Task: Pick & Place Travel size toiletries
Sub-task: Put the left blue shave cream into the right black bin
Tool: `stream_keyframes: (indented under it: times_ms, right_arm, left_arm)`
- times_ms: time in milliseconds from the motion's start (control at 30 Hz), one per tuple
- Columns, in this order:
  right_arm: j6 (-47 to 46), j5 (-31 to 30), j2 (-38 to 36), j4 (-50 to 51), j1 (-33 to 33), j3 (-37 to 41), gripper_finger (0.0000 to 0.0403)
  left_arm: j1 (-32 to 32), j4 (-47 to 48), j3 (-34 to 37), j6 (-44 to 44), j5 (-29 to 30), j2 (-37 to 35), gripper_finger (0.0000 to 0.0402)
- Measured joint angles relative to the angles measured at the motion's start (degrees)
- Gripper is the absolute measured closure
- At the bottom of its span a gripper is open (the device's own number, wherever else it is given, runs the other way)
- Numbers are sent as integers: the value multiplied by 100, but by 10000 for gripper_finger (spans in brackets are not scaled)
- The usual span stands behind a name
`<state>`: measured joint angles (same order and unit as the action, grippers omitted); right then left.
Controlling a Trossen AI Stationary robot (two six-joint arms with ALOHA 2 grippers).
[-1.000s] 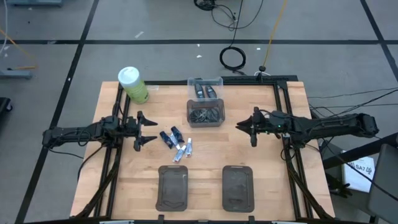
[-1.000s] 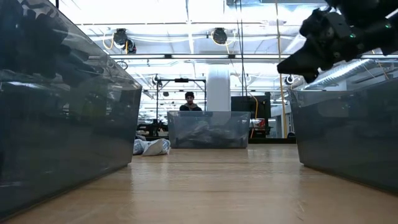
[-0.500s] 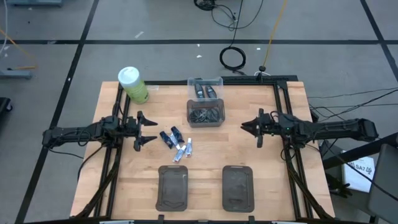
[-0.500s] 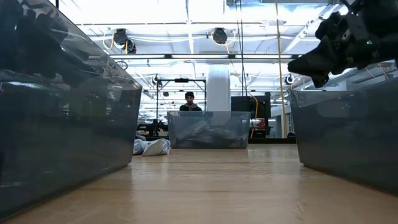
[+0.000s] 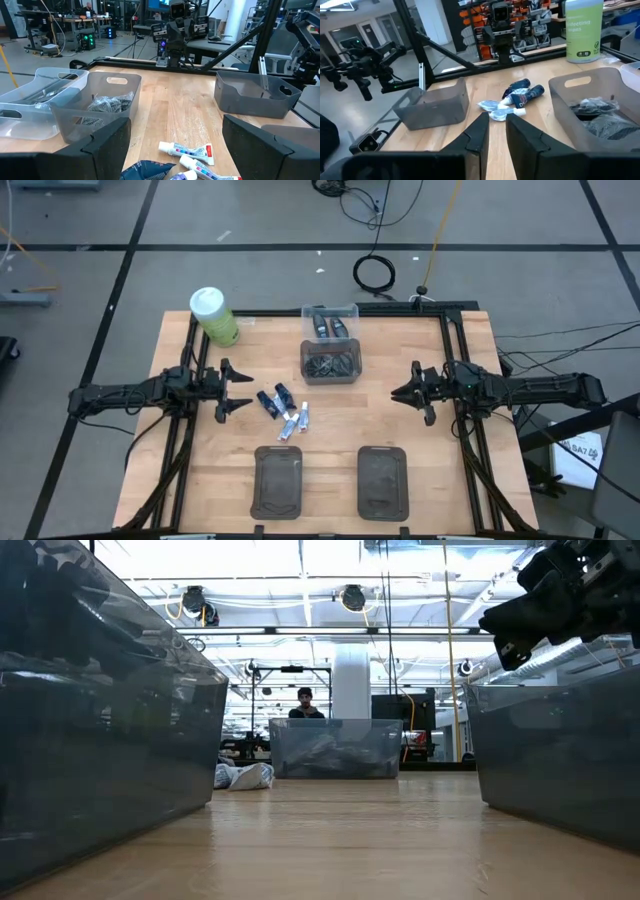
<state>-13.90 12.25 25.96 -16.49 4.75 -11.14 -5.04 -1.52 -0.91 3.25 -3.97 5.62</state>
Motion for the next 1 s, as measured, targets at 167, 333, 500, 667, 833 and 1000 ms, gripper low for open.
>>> stream_keyframes:
  times_ms: [167,333,500,667,833,1000]
  right_arm:
    - [22,17,0,0,0,0,344]
    - [331,789,4,-222,2,0,344]
    - [174,1407,7,-554,1,0,344]
    - [135,1761,11,-553,0,0,344]
    - [338,2339,11,-557,-121,0,344]
    - [431,2773,11,-558,-361,0,344]
  left_arm:
    - [-2,-2,-2,0,0,-1,96]
    - [-1,0,-2,0,0,-1,96]
    - [-2,-2,-2,0,0,-1,96]
    - [-1,0,-1,0,0,-1,96]
    - [0,-2,-1,0,0,-1,96]
    - [-1,-1,-1,0,0,1,96]
